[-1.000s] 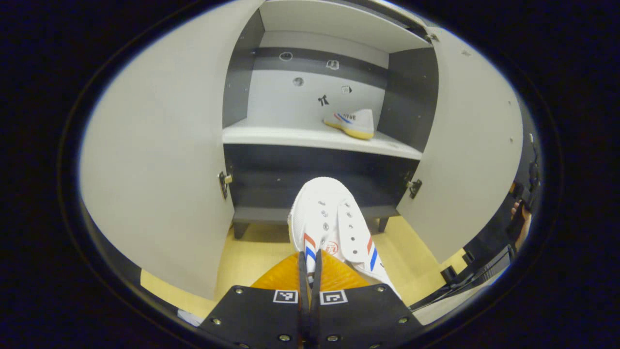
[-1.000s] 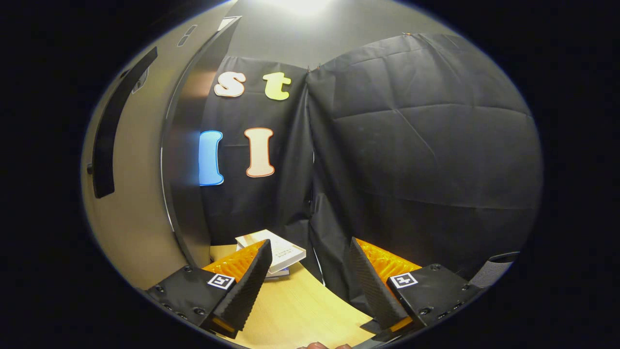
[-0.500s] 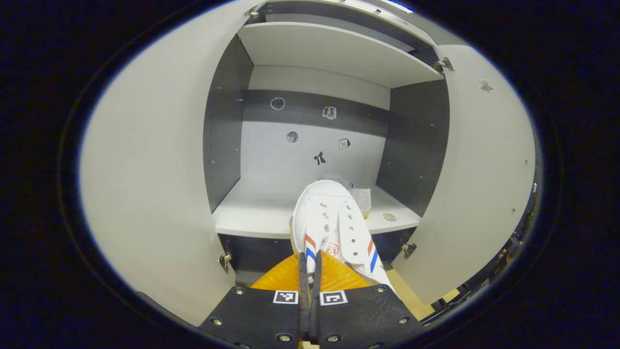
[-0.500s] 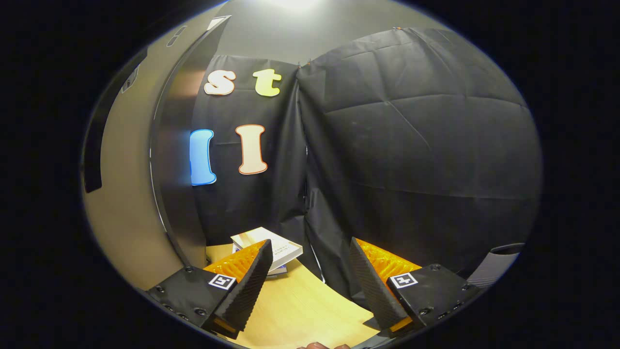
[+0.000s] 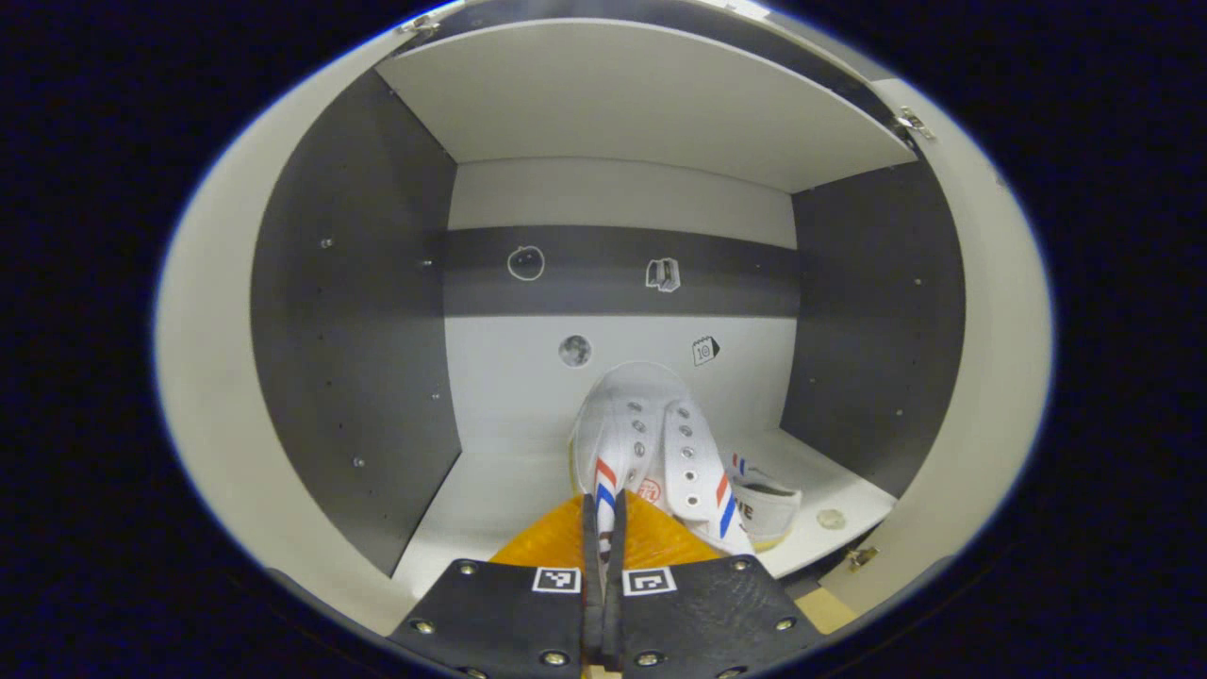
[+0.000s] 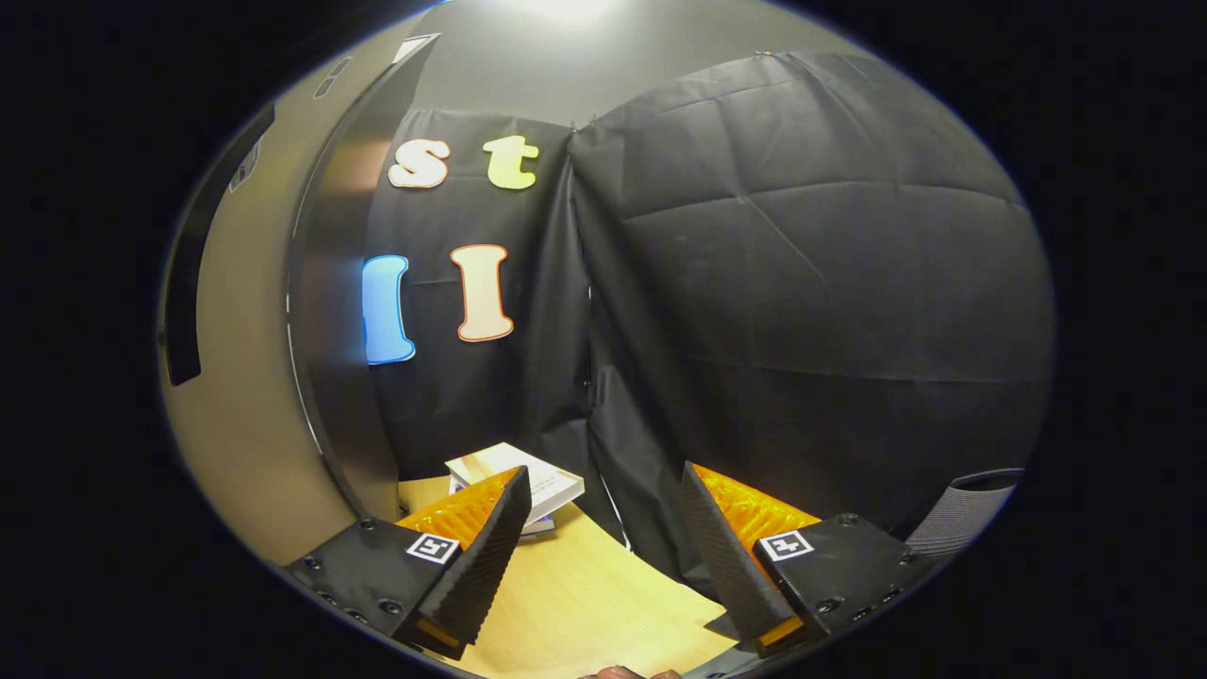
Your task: Grab one shoe with the right hand and put it into the shoe cabinet, grab the other shoe with the left hand and put it into the shoe cabinet; then close the right door with the right hand and the left door with the left hand.
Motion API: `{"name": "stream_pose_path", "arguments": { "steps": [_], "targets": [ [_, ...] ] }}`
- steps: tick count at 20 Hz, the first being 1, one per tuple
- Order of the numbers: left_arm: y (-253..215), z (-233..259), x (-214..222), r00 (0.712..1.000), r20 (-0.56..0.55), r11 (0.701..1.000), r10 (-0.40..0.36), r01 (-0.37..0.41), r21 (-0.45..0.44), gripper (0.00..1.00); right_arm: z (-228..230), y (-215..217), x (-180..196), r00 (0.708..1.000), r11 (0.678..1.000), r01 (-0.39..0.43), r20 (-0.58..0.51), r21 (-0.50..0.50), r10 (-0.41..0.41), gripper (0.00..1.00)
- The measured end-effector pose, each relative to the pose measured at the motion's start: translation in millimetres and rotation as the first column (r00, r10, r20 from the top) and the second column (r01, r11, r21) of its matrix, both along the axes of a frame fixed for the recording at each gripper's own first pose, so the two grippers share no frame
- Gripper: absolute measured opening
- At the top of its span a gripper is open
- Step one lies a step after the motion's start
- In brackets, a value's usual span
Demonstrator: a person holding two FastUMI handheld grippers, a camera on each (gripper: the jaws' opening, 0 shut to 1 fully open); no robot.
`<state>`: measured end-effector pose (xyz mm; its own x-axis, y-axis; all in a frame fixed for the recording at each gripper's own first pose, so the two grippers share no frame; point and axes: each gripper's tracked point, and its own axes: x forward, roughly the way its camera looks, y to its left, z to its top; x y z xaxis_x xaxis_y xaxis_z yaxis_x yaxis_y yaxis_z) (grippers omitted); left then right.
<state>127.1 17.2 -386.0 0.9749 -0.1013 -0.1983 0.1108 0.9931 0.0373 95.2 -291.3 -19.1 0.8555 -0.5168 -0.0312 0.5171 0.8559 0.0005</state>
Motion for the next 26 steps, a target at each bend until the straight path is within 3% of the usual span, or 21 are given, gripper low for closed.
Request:
{"name": "stream_pose_path", "arguments": {
  "steps": [1, 2, 3, 6, 8, 9, 15, 16, 19, 21, 22, 25, 26],
  "targets": [
    [-0.4, -1.1, -0.7, 1.000, 0.000, 1.000, 0.004, -0.004, 0.006, 0.01, 0.0, -2.6, -1.7, 1.000, 1.000, 0.009, 0.000, 0.003, -0.009, 0.99],
    [-1.0, -1.4, -1.3, 1.000, 0.001, 1.000, 0.008, -0.008, 0.015, 0.01, -0.6, -4.8, -3.7, 1.000, 1.000, 0.018, 0.000, 0.005, -0.018, 0.95],
    [-1.6, -0.9, -0.7, 1.000, -0.002, 1.000, 0.014, -0.014, 0.021, 0.01, -0.4, -6.9, -5.4, 1.000, 1.000, 0.025, 0.000, 0.007, -0.025, 0.99],
    [-1.4, 1.4, -0.8, 0.999, -0.012, 0.999, 0.036, -0.036, 0.017, 0.01, 0.7, -11.7, -6.5, 0.999, 0.999, 0.040, 0.005, 0.013, -0.040, 0.94],
    [-0.2, -2.3, 1.0, 0.999, -0.010, 0.999, 0.039, -0.039, 0.008, 0.00, 1.1, -14.2, -5.0, 0.999, 0.999, 0.046, 0.008, 0.019, -0.046, 0.99],
    [0.3, -4.5, 2.3, 0.999, -0.018, 0.999, 0.038, -0.038, 0.006, 0.01, 0.0, -14.4, -3.3, 0.999, 0.999, 0.045, 0.006, 0.024, -0.045, 0.94],
    [2.9, -6.0, 4.8, 0.993, -0.059, 0.995, 0.102, -0.103, -0.007, 0.00, 11.6, -13.9, 1.2, 0.999, 0.999, 0.035, 0.029, 0.019, -0.036, 0.99],
    [-3.3, 0.5, 4.0, 0.995, -0.043, 0.996, 0.084, -0.086, -0.029, 0.07, 13.1, -13.7, 1.3, 0.999, 0.999, 0.033, 0.034, 0.021, -0.034, 0.99],
    [3.2, 33.8, -7.3, 0.991, 0.092, 0.995, 0.098, -0.099, 0.007, 0.09, 18.3, -10.9, 0.0, 0.999, 0.999, 0.025, 0.043, 0.028, -0.026, 0.94],
    [-4.2, 43.6, -21.0, 0.987, 0.142, 0.995, 0.077, -0.085, 0.050, 0.70, 23.8, -9.9, -1.8, 0.999, 1.000, 0.020, 0.048, 0.022, -0.021, 0.94],
    [-5.5, 54.5, -44.7, 0.986, 0.150, 0.995, 0.067, -0.078, 0.067, 1.00, 28.5, -9.6, -1.4, 0.998, 1.000, 0.019, 0.052, 0.014, -0.020, 0.99],
    [-17.5, 64.9, -84.6, 0.984, 0.174, 0.992, 0.028, -0.048, 0.114, 0.98, 45.7, -6.8, -4.5, 0.997, 1.000, 0.009, 0.070, 0.000, -0.009, 0.99],
    [-21.7, 73.0, -100.9, 0.981, 0.192, 0.992, 0.013, -0.038, 0.123, 0.99, 52.3, -4.7, -6.3, 0.997, 1.000, 0.001, 0.076, -0.003, -0.001, 0.94]
  ]
}}
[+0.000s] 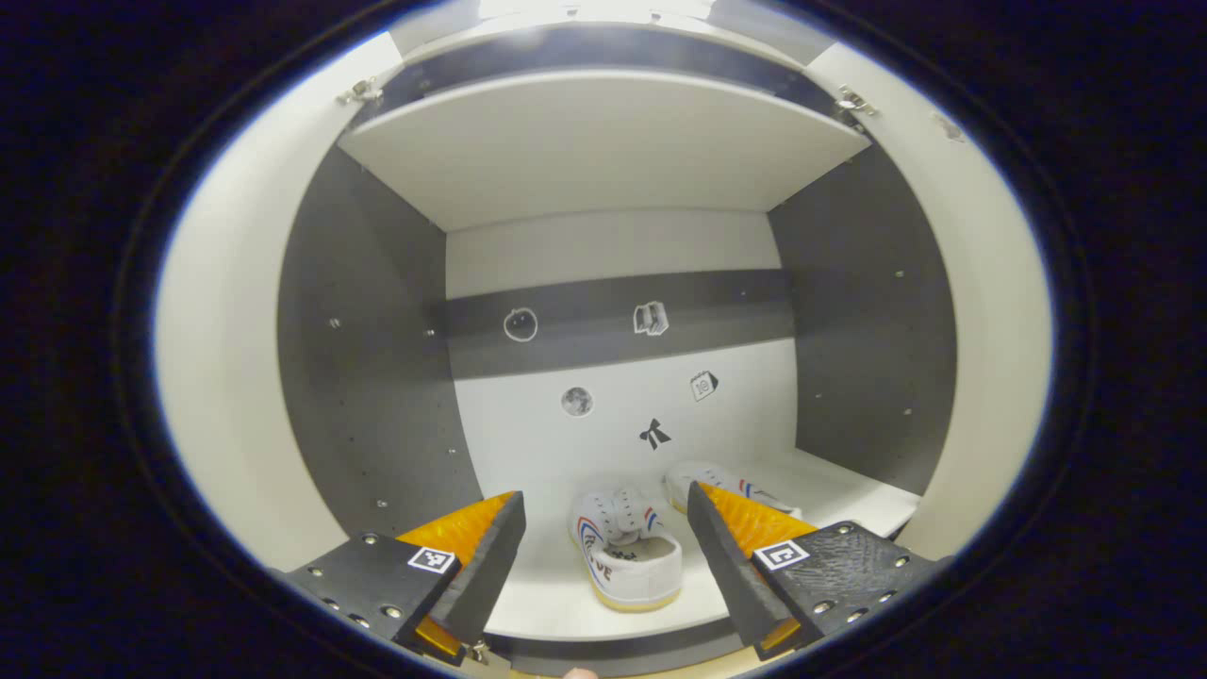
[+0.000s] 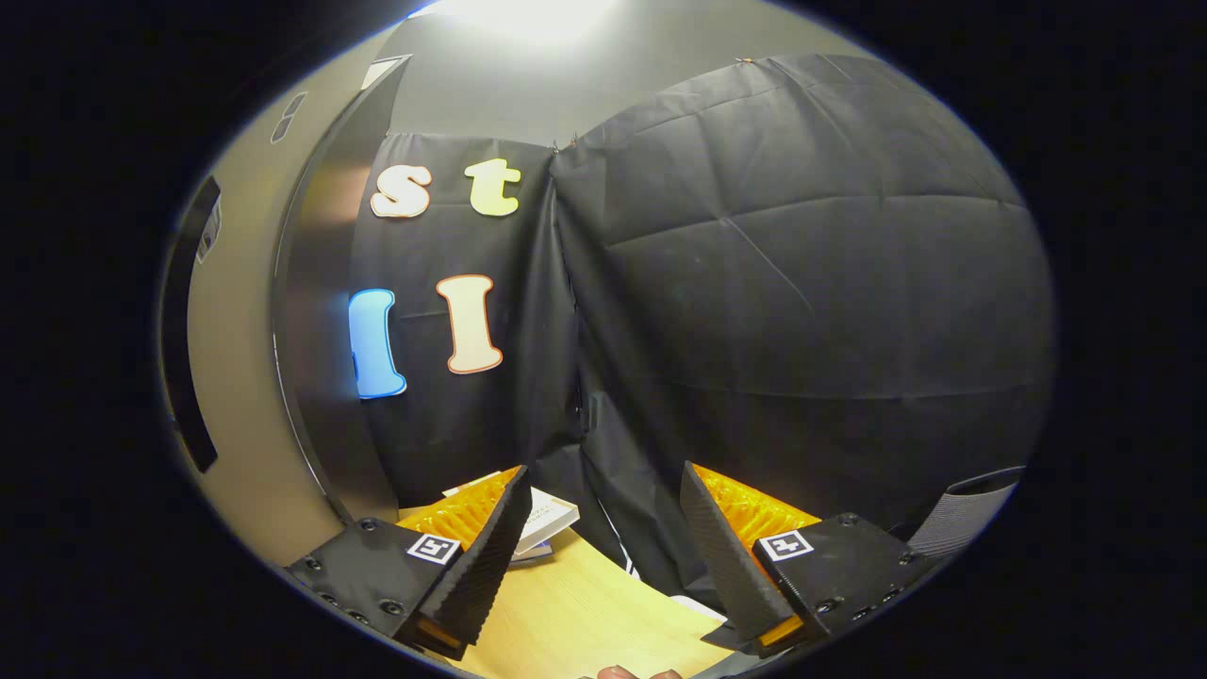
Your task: Grab one shoe with the right hand and put it into the shoe cabinet, grab the other shoe with the left hand and put it into the shoe cabinet; then close the right door with the right hand and the left door with the left hand.
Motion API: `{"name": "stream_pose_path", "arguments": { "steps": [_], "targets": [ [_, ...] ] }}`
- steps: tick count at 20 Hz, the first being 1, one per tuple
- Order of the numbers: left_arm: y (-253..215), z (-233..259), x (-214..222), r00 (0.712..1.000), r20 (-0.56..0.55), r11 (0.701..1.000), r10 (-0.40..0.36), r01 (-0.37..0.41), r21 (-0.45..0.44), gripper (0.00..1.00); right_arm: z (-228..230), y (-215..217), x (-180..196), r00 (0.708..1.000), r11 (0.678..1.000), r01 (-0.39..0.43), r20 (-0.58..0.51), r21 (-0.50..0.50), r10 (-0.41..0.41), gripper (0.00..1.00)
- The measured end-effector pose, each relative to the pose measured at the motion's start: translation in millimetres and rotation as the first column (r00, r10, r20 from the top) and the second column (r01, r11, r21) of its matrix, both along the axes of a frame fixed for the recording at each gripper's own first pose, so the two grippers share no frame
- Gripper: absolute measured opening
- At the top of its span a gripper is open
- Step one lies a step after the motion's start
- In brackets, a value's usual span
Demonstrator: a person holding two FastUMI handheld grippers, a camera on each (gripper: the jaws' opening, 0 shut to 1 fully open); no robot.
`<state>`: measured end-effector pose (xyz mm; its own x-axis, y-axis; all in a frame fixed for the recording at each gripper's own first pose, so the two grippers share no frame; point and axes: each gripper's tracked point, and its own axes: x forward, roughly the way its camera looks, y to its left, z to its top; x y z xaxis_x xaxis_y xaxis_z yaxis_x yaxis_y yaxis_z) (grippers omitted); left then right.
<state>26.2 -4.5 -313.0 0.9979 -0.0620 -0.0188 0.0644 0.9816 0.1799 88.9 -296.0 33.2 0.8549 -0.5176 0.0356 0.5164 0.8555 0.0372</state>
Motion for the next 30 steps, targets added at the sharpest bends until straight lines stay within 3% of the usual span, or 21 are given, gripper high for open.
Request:
{"name": "stream_pose_path", "arguments": {
  "steps": [2, 4, 8, 10, 14, 15, 18, 20, 23, 24, 30],
  "targets": [
    [-8.6, 11.9, -32.4, 0.999, 0.026, 1.000, -0.027, 0.026, 0.011, 1.00, 16.8, 7.0, -4.9, 1.000, 1.000, -0.025, 0.009, -0.006, 0.025, 0.99],
    [-14.3, 25.8, -72.6, 0.998, 0.041, 0.998, -0.057, 0.057, -0.006, 1.00, 31.9, 15.8, -10.7, 0.998, 0.999, -0.054, 0.017, -0.010, 0.054, 0.94],
    [-10.6, 38.7, -147.8, 0.995, 0.072, 0.992, -0.075, 0.082, -0.097, 1.00, 64.2, 34.8, -25.4, 0.995, 0.996, -0.083, 0.047, -0.026, 0.084, 0.94],
    [-3.4, 30.1, -184.7, 0.993, 0.077, 0.990, -0.085, 0.093, -0.105, 0.96, 75.4, 49.1, -32.8, 0.993, 0.994, -0.105, 0.055, -0.033, 0.107, 0.92],
    [2.4, 5.6, -243.6, 0.992, 0.054, 0.989, -0.118, 0.122, -0.089, 0.99, 101.5, 76.3, -46.0, 0.988, 0.989, -0.139, 0.062, -0.040, 0.142, 0.92],
    [6.1, -1.6, -256.6, 0.993, 0.039, 0.987, -0.114, 0.118, -0.111, 0.98, 108.8, 81.2, -49.7, 0.986, 0.988, -0.149, 0.070, -0.045, 0.152, 0.98],
    [8.6, -19.8, -293.5, 0.992, 0.007, 0.971, -0.130, 0.128, -0.199, 0.98, 130.3, 88.0, -56.7, 0.983, 0.981, -0.158, 0.079, -0.111, 0.167, 0.98],
    [20.4, -34.3, -310.5, 0.995, -0.023, 0.980, -0.095, 0.090, -0.179, 0.98, 136.7, 100.1, -49.4, 0.975, 0.968, -0.200, 0.067, -0.149, 0.212, 0.98],
    [31.3, -40.3, -326.3, 0.999, -0.046, 0.985, -0.016, 0.008, -0.171, 0.98, 143.0, 97.5, -41.2, 0.974, 0.957, -0.190, 0.080, -0.221, 0.212, 0.98],
    [29.7, -39.0, -330.6, 0.999, -0.048, 0.983, 0.004, -0.013, -0.185, 0.96, 144.5, 102.7, -35.5, 0.967, 0.949, -0.212, 0.088, -0.234, 0.238, 0.94],
    [-3.0, -30.6, -347.4, 0.986, -0.043, 0.954, 0.161, -0.167, -0.249, 0.99, 120.4, 121.4, 3.8, 0.895, 0.874, -0.434, 0.011, -0.220, 0.447, 1.00]
  ]
}}
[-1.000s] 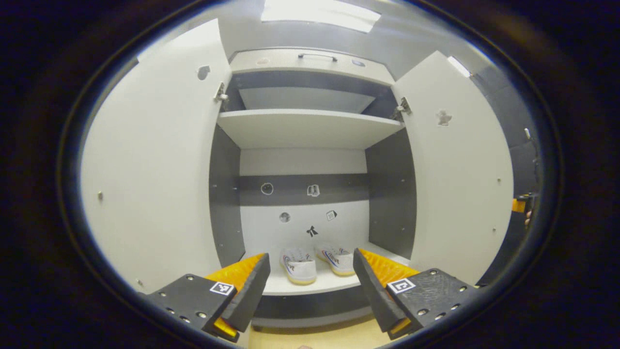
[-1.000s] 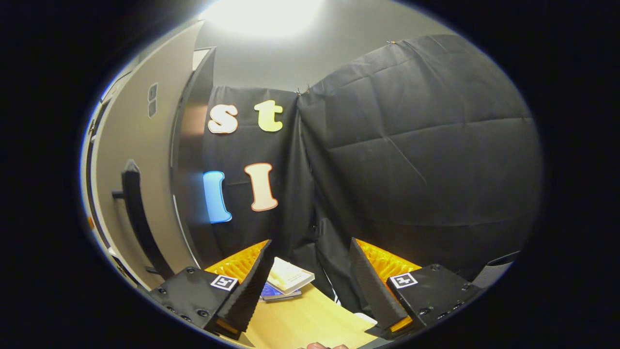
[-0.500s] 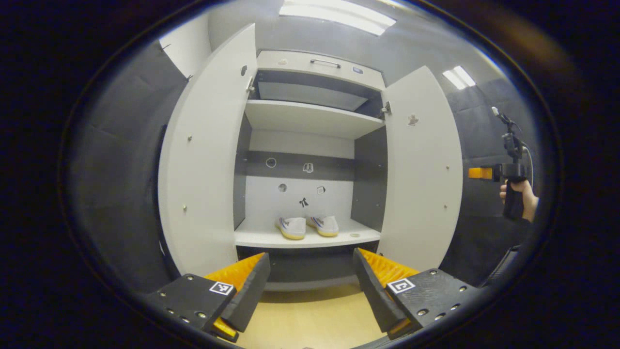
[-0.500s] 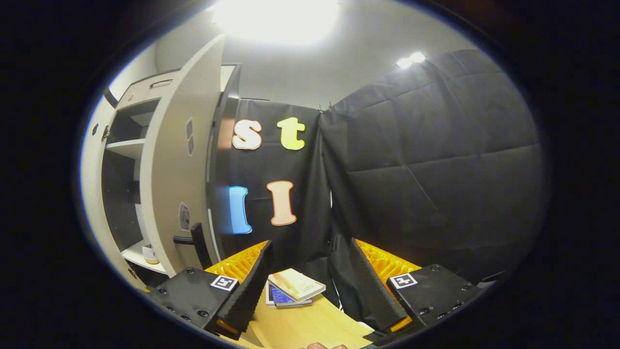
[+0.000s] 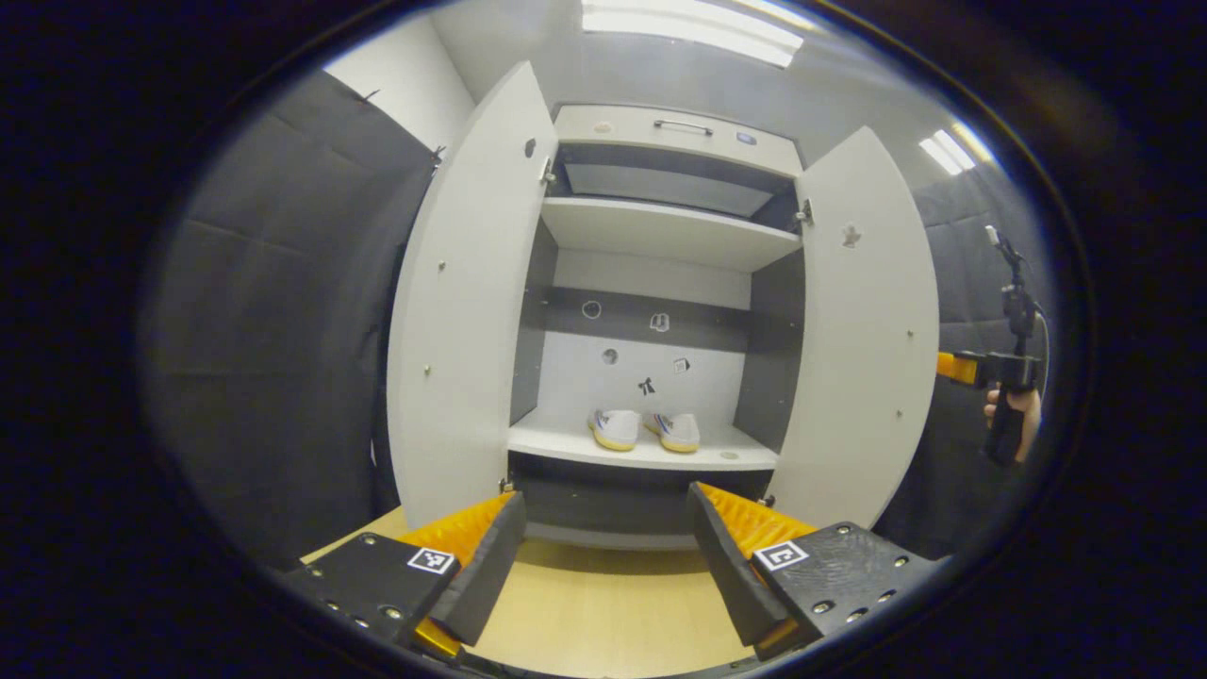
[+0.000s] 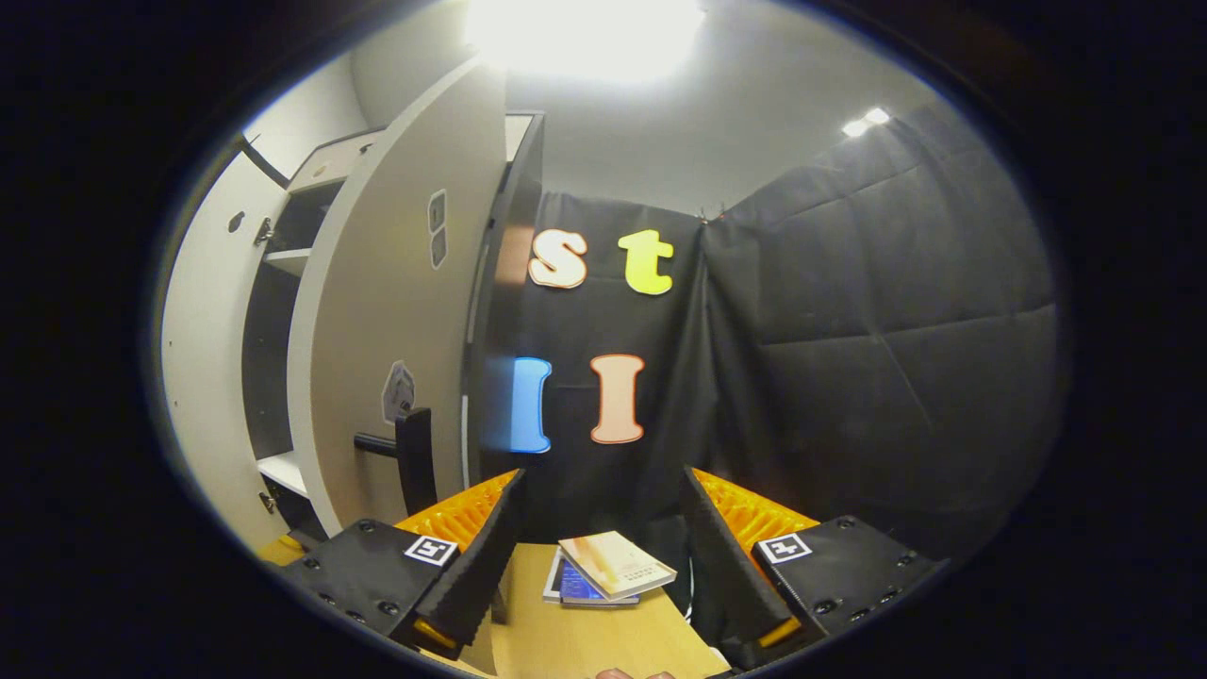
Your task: Grab one shoe with the right hand and put it into the shoe cabinet, grab the other shoe with the left hand and put it into the shoe cabinet; then close the right door with the right hand and the left door with the left hand.
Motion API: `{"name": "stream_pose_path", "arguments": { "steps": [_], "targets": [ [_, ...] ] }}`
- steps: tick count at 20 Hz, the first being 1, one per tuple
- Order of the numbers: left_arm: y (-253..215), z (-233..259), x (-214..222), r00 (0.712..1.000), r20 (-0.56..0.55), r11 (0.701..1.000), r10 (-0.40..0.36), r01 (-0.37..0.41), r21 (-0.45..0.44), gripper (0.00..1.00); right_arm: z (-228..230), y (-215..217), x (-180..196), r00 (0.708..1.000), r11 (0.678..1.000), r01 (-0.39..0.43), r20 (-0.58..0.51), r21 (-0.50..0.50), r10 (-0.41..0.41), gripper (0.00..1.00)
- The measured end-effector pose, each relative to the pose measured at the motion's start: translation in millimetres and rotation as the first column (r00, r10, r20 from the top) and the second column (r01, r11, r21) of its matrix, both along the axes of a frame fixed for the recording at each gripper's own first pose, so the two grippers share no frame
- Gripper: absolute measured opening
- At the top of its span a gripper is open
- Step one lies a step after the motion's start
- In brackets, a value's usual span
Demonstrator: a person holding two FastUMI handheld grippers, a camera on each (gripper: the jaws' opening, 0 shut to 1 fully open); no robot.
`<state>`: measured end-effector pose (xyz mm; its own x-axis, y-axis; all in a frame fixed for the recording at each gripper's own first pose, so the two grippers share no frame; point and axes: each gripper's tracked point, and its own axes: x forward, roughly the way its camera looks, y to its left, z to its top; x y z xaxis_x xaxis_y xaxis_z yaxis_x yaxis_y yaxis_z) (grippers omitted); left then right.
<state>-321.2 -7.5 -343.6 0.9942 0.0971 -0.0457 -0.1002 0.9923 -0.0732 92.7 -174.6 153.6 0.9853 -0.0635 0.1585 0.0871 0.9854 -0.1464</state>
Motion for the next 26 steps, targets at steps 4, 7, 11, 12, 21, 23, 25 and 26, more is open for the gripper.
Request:
{"name": "stream_pose_path", "arguments": {
  "steps": [4, 7, 11, 12, 21, 23, 25, 26],
  "targets": [
    [-16.8, -1.2, -27.0, 0.994, 0.001, 0.994, 0.111, -0.111, 0.001, 0.99, -20.6, 13.5, 12.3, 0.990, 0.991, -0.130, -0.058, 0.028, 0.131, 1.00],
    [-23.2, -3.9, -46.6, 0.989, -0.005, 0.988, 0.149, -0.149, -0.030, 0.98, -28.1, 22.3, 16.6, 0.979, 0.983, -0.183, -0.084, 0.030, 0.185, 0.98],
    [0.3, -2.4, -58.2, 0.978, -0.003, 0.978, 0.211, -0.211, -0.001, 0.99, -30.4, 35.1, 9.1, 0.974, 0.979, -0.203, -0.093, 0.032, 0.205, 0.96],
    [5.5, -1.0, -59.9, 0.976, 0.002, 0.976, 0.217, -0.217, -0.004, 1.00, -32.7, 40.1, 9.2, 0.973, 0.979, -0.203, -0.103, 0.027, 0.205, 0.95],
    [61.6, 7.1, -37.1, 0.983, 0.021, 0.983, 0.183, -0.184, 0.014, 0.98, -34.0, 89.6, 3.8, 0.973, 0.979, -0.200, -0.115, 0.030, 0.202, 0.95],
    [73.9, 11.0, -33.2, 0.984, 0.032, 0.984, 0.176, -0.177, 0.026, 0.98, -36.8, 109.9, 3.5, 0.976, 0.981, -0.191, -0.103, 0.018, 0.192, 0.95],
    [85.6, 12.4, -32.1, 0.984, 0.037, 0.984, 0.172, -0.173, 0.030, 1.00, -37.8, 126.2, 4.2, 0.976, 0.981, -0.195, -0.099, 0.006, 0.195, 0.95],
    [91.1, 12.4, -30.5, 0.985, 0.039, 0.985, 0.167, -0.169, 0.030, 1.00, -39.9, 134.4, 5.2, 0.976, 0.980, -0.197, -0.099, 0.004, 0.196, 0.95]
  ]
}}
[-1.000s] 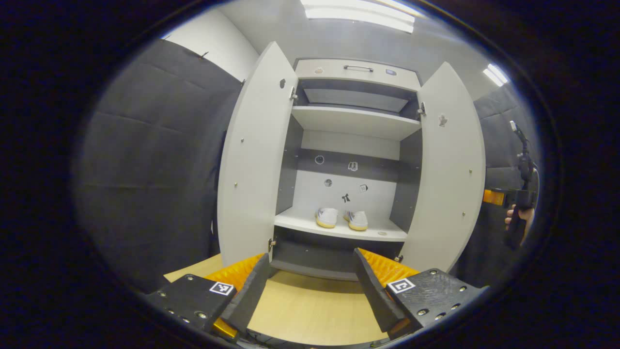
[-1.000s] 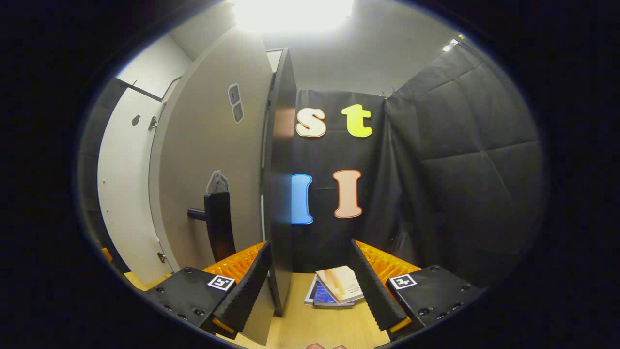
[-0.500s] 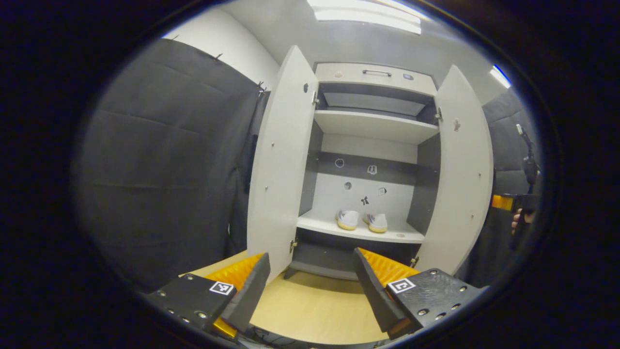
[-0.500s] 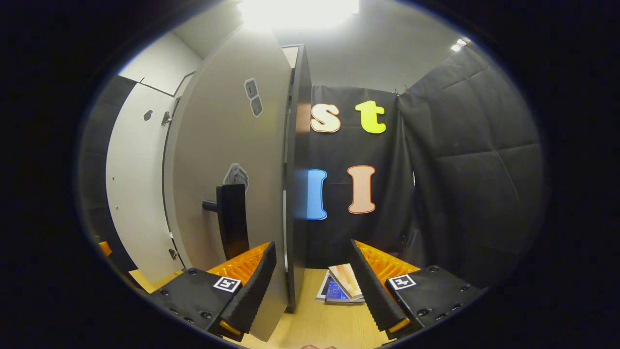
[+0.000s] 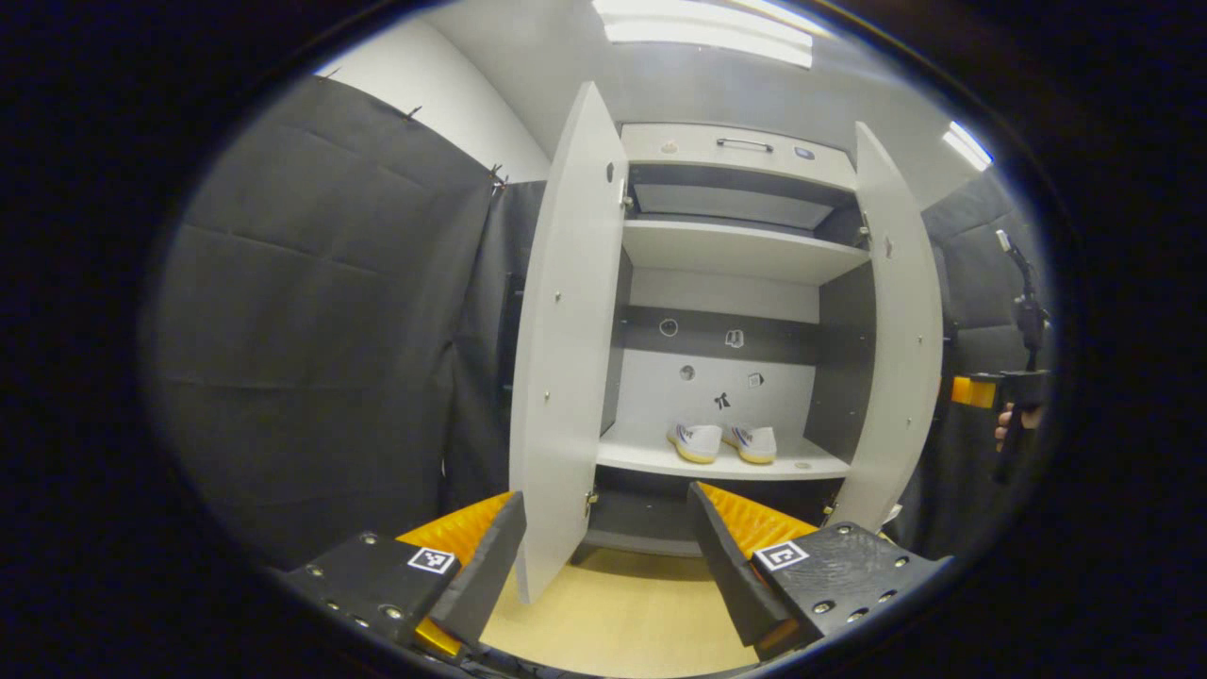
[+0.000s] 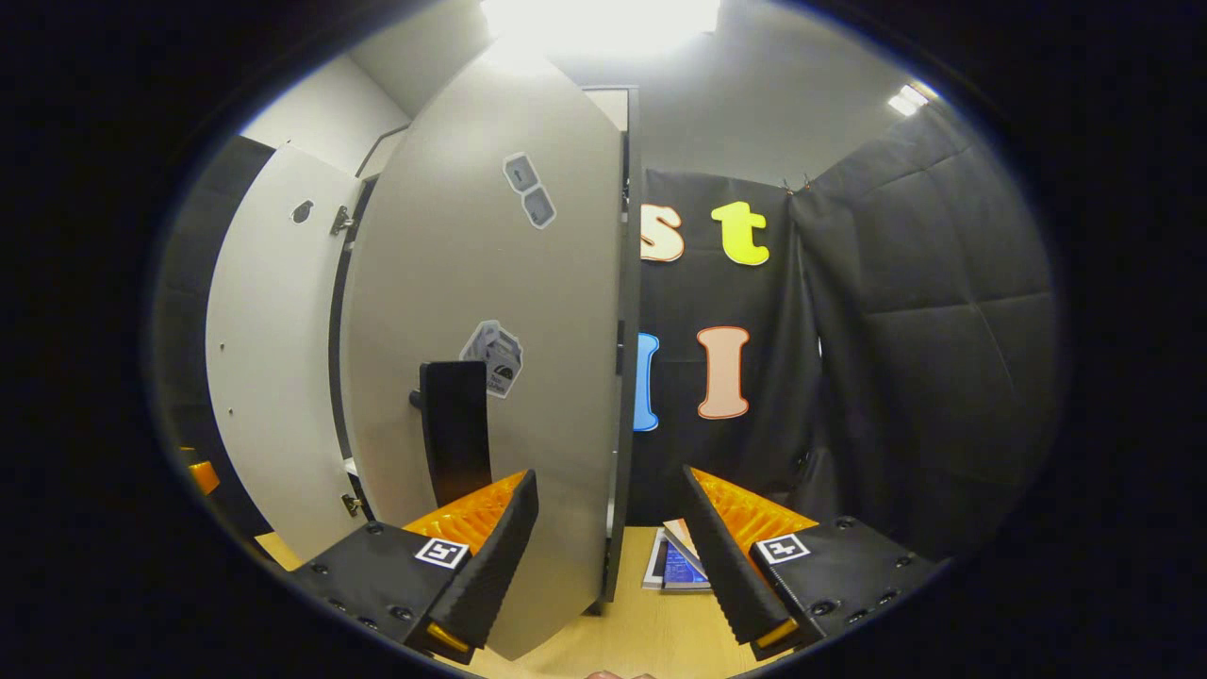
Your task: Grab one shoe with the right hand and put it into the shoe cabinet, grab the other shoe with the left hand and put it into the shoe cabinet; then close the right door with the right hand and the left door with the left hand.
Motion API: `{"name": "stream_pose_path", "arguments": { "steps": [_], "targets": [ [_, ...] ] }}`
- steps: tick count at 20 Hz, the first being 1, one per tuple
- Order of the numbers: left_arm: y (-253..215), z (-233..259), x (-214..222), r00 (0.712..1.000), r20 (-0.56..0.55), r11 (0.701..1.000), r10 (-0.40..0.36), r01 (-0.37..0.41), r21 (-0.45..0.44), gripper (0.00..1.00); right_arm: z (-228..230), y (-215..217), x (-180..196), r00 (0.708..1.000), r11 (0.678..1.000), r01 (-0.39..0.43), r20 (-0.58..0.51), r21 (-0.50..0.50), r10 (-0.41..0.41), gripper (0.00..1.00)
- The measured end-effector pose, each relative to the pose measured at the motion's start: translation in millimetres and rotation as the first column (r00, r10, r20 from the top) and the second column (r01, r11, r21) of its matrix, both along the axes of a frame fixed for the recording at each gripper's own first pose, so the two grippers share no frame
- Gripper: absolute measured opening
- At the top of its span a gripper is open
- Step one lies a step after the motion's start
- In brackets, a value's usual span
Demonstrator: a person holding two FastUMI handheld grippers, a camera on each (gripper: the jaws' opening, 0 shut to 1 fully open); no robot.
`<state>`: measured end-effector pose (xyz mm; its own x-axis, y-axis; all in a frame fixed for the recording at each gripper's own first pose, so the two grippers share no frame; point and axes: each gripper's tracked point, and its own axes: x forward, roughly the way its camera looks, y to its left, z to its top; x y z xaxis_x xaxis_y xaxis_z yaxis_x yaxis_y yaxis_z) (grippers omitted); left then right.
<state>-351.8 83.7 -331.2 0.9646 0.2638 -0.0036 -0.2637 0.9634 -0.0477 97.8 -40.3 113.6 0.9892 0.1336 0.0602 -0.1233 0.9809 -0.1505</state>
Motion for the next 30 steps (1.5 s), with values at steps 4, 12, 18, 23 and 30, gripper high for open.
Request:
{"name": "stream_pose_path", "arguments": {
  "steps": [4, 12, 18, 23, 30],
  "targets": [
    [23.0, -1.1, -1.0, 1.000, 0.007, 0.999, -0.006, 0.006, 0.035, 0.98, -2.9, 41.4, 10.0, 1.000, 1.000, -0.015, 0.015, -0.013, 0.016, 0.89],
    [70.0, 6.6, -8.9, 0.997, 0.024, 0.996, -0.079, 0.078, 0.044, 1.00, -6.3, 87.6, 4.2, 0.998, 0.998, -0.014, 0.058, -0.061, 0.017, 0.95],
    [151.5, 11.7, -6.2, 0.999, 0.032, 0.997, 0.028, -0.030, 0.077, 0.99, -32.0, 68.8, -2.8, 0.998, 0.998, 0.047, -0.031, 0.029, -0.046, 0.96],
    [195.6, 38.3, 16.1, 0.997, 0.064, 0.996, 0.040, -0.045, 0.079, 1.00, -46.9, 39.0, -11.3, 0.989, 0.991, 0.124, -0.081, 0.053, -0.120, 0.98],
    [206.8, 67.0, 84.5, 0.991, 0.072, 0.993, -0.110, 0.107, 0.044, 0.99, -46.6, 17.3, -18.2, 0.981, 0.981, 0.179, -0.093, 0.075, -0.172, 0.98]
  ]
}}
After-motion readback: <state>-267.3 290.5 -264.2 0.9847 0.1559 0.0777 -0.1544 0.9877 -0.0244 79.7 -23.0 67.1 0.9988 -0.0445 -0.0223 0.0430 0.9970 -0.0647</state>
